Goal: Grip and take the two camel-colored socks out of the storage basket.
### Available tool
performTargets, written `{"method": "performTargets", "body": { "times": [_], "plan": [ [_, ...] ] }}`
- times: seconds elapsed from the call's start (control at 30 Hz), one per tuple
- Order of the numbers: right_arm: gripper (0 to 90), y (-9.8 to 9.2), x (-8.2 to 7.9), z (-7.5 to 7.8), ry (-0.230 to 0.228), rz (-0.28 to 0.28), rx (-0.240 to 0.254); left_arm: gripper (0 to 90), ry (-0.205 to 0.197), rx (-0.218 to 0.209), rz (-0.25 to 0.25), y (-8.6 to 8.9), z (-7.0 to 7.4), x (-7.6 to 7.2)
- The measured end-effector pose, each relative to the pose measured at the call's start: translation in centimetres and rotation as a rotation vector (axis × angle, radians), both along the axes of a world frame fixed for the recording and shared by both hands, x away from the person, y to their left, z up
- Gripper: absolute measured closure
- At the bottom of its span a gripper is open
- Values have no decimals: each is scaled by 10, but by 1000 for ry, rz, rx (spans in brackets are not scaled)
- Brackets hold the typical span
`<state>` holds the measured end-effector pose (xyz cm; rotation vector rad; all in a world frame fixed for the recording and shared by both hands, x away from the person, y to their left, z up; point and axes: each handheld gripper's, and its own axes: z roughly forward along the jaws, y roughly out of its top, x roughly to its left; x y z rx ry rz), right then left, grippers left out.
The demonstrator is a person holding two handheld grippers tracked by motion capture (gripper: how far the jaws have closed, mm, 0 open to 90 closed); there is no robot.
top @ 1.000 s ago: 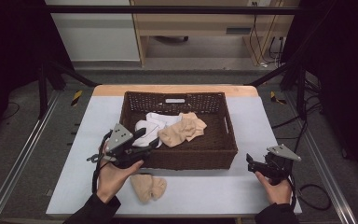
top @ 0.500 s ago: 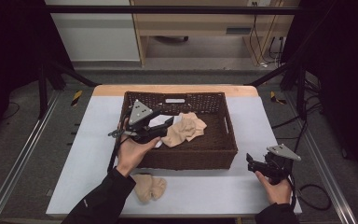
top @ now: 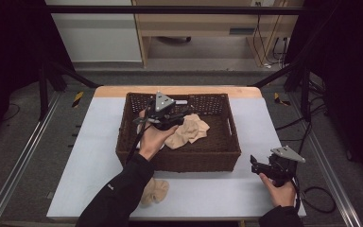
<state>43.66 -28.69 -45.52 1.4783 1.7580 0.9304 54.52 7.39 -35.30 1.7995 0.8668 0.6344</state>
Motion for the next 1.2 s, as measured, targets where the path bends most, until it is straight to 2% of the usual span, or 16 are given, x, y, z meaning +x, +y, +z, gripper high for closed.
{"method": "performTargets", "body": {
  "times": [0.17, 0.3, 0.47, 0.53, 0.67, 0.77, 0.87, 0.93, 1.0, 1.2],
  "plan": [
    [49, 0, 0, -1, 4, 3, -4, 480, 32, 16, -13, -11, -16, 15],
    [49, 0, 0, -1, 5, 0, -3, 506, 66, 47, -6, -17, -31, 26],
    [53, 1, 1, -1, 7, 5, -8, 544, 117, 119, 15, -21, -49, 37],
    [54, 1, 1, -2, 11, 7, -11, 549, 139, 126, 5, -23, -54, 39],
    [54, 2, 1, -2, 10, 7, -16, 547, 161, 139, -8, -25, -57, 40],
    [55, 2, 2, -2, 12, 6, -19, 541, 200, 145, -16, -27, -62, 42],
    [55, 2, 2, -3, 14, 4, -22, 533, 218, 181, -24, -28, -65, 41],
    [55, 2, 2, -3, 15, 4, -22, 529, 232, 230, -30, -30, -69, 40],
    [55, 2, 2, -3, 16, 2, -23, 539, 241, 260, -33, -30, -71, 40],
    [56, 3, 2, -3, 20, 0, -24, 552, 297, 269, -23, -27, -77, 46]
  ]
}}
